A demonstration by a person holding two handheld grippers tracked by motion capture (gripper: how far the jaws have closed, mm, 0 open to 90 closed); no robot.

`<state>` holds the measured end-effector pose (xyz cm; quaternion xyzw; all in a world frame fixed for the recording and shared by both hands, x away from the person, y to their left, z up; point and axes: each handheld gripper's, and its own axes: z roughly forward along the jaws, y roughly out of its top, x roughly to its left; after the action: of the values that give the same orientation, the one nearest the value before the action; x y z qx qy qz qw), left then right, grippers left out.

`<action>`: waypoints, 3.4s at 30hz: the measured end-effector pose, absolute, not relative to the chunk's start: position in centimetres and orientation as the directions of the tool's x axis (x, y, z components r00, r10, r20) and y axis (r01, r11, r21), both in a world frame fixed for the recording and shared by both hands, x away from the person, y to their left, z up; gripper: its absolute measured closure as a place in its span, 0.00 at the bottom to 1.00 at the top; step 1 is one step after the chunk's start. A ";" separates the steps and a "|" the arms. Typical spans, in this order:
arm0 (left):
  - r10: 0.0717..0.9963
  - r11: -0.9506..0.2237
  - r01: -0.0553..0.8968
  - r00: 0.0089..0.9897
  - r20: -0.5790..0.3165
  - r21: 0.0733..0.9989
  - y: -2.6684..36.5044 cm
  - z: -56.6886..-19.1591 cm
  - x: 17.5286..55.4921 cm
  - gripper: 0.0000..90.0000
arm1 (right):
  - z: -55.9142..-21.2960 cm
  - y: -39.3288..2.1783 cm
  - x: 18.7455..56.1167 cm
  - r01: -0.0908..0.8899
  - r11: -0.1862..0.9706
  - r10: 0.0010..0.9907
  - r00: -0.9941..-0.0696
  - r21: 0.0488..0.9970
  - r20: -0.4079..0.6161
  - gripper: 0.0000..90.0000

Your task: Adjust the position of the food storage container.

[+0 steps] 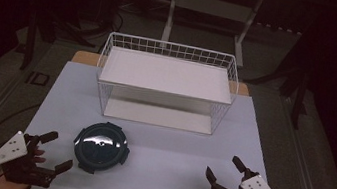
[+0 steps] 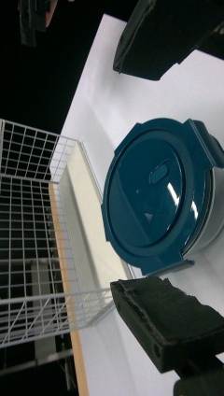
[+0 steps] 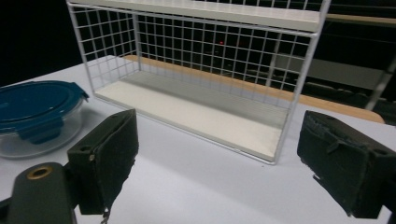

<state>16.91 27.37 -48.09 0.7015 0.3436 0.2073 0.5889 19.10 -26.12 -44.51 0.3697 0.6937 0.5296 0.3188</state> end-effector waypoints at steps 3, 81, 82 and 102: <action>0.719 -0.072 0.240 0.685 -0.116 0.968 27.3 -48.0 16.9 0.00 | -44.4 -25.9 18.9 0.165 0.174 0.838 -0.542 0.971 -0.058 0.14; 0.696 -0.407 0.525 0.708 -0.119 0.748 27.6 -50.4 25.5 1.00 | -44.4 -25.8 18.8 0.193 0.150 0.820 -0.572 0.970 -0.013 0.14; 0.689 -0.409 0.523 0.714 -0.122 0.748 27.1 -50.4 25.4 1.00 | -44.4 -25.8 18.8 0.192 0.150 0.820 -0.573 0.970 -0.013 0.14; 0.585 -0.442 0.484 0.794 -0.167 0.755 20.9 -50.4 26.0 1.00 | -44.5 -25.5 18.9 0.201 0.161 0.814 -0.580 0.966 -0.015 0.14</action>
<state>26.04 20.94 -50.41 0.8470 0.3155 0.0592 0.4237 18.95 -25.54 -44.53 0.3591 0.7066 0.5393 0.2845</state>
